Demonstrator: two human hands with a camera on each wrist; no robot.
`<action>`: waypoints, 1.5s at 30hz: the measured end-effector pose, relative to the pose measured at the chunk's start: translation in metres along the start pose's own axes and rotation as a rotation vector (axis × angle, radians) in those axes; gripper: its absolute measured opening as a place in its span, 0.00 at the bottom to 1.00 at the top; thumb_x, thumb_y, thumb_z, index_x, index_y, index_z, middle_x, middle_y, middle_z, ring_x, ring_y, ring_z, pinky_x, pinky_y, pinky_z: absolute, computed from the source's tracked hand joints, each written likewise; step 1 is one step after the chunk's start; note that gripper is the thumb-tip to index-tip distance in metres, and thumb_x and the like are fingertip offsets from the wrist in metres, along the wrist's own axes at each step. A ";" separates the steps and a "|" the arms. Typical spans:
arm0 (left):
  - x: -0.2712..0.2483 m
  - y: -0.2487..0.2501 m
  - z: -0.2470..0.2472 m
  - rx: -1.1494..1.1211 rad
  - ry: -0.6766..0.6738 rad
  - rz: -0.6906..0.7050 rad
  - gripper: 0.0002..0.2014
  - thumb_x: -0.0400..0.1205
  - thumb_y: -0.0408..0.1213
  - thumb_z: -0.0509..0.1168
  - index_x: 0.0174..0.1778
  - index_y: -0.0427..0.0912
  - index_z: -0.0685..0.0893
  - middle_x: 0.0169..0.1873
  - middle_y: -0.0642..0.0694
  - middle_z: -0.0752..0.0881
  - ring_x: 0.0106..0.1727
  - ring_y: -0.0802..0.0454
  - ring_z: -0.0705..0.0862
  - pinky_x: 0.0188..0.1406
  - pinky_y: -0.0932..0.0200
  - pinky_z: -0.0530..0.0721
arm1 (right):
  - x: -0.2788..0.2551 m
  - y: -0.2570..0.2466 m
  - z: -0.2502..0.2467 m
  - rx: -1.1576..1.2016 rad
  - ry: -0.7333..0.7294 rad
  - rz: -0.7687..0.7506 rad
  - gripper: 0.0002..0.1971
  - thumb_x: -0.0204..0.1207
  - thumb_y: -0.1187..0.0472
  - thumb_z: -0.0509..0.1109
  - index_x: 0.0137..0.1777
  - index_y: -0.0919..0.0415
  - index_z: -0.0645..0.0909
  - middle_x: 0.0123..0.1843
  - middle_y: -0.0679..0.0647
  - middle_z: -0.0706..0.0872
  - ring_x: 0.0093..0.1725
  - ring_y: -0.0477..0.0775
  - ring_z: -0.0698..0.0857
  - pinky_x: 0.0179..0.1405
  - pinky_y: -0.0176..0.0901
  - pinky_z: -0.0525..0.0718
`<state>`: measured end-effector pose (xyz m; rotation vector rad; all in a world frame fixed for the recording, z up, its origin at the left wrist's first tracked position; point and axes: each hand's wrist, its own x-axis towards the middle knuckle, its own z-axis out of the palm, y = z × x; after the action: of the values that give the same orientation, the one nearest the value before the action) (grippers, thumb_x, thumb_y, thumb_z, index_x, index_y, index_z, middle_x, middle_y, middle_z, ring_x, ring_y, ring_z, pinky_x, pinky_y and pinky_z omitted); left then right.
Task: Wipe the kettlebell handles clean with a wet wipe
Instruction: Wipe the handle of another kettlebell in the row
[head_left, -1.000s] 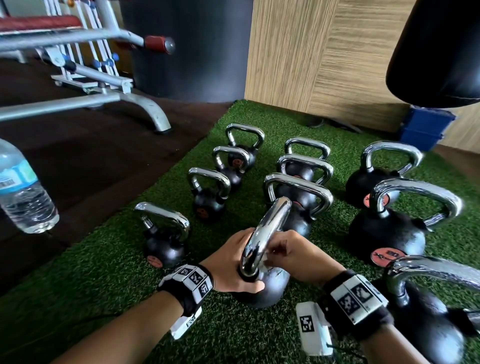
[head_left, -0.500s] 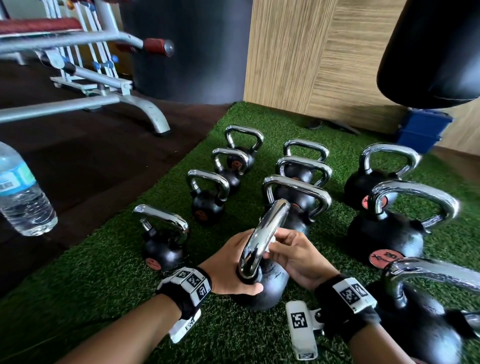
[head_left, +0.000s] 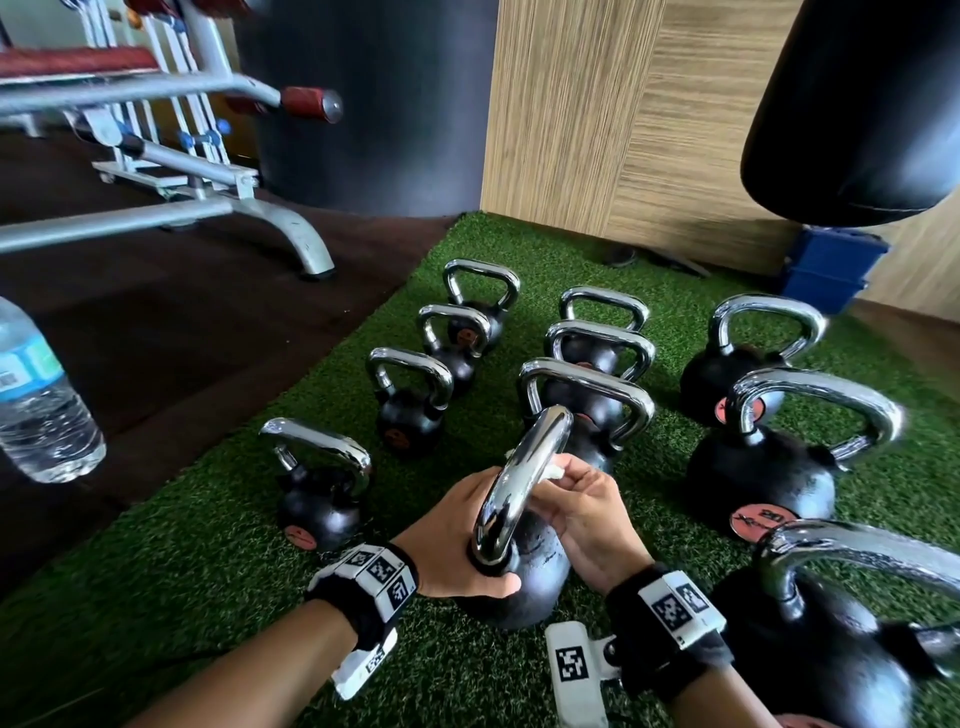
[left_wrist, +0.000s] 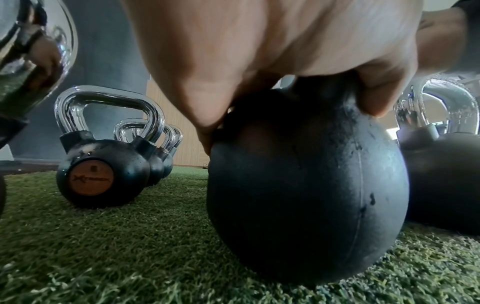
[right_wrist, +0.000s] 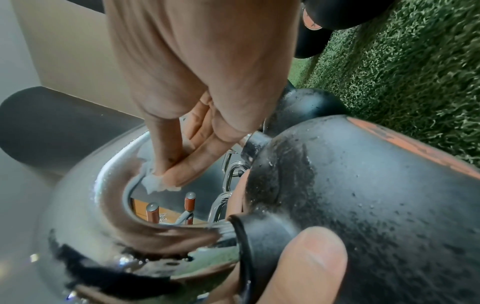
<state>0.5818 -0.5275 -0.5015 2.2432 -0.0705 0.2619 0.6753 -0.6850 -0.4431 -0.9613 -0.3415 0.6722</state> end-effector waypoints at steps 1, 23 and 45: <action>0.001 0.000 0.000 -0.002 0.000 -0.006 0.54 0.65 0.47 0.83 0.84 0.52 0.60 0.78 0.53 0.72 0.82 0.53 0.70 0.84 0.46 0.69 | 0.001 -0.001 0.003 -0.004 0.031 -0.021 0.15 0.62 0.77 0.75 0.50 0.74 0.82 0.47 0.71 0.91 0.42 0.61 0.93 0.45 0.48 0.93; 0.000 0.016 -0.011 0.041 -0.066 0.012 0.53 0.67 0.44 0.84 0.85 0.44 0.62 0.78 0.48 0.74 0.82 0.50 0.71 0.84 0.47 0.69 | 0.038 0.001 0.005 -0.527 0.628 -0.130 0.05 0.68 0.67 0.75 0.33 0.62 0.82 0.21 0.53 0.86 0.19 0.47 0.83 0.20 0.34 0.79; 0.001 0.090 -0.038 0.124 0.237 0.080 0.48 0.63 0.37 0.75 0.79 0.64 0.65 0.55 0.54 0.92 0.52 0.61 0.90 0.52 0.56 0.90 | 0.037 -0.074 -0.009 -1.566 -0.095 -0.411 0.30 0.70 0.67 0.80 0.73 0.50 0.82 0.53 0.49 0.90 0.53 0.49 0.88 0.47 0.17 0.71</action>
<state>0.5638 -0.5556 -0.4096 2.3180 -0.0171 0.5874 0.7354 -0.6957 -0.3867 -2.2336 -1.1924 -0.0693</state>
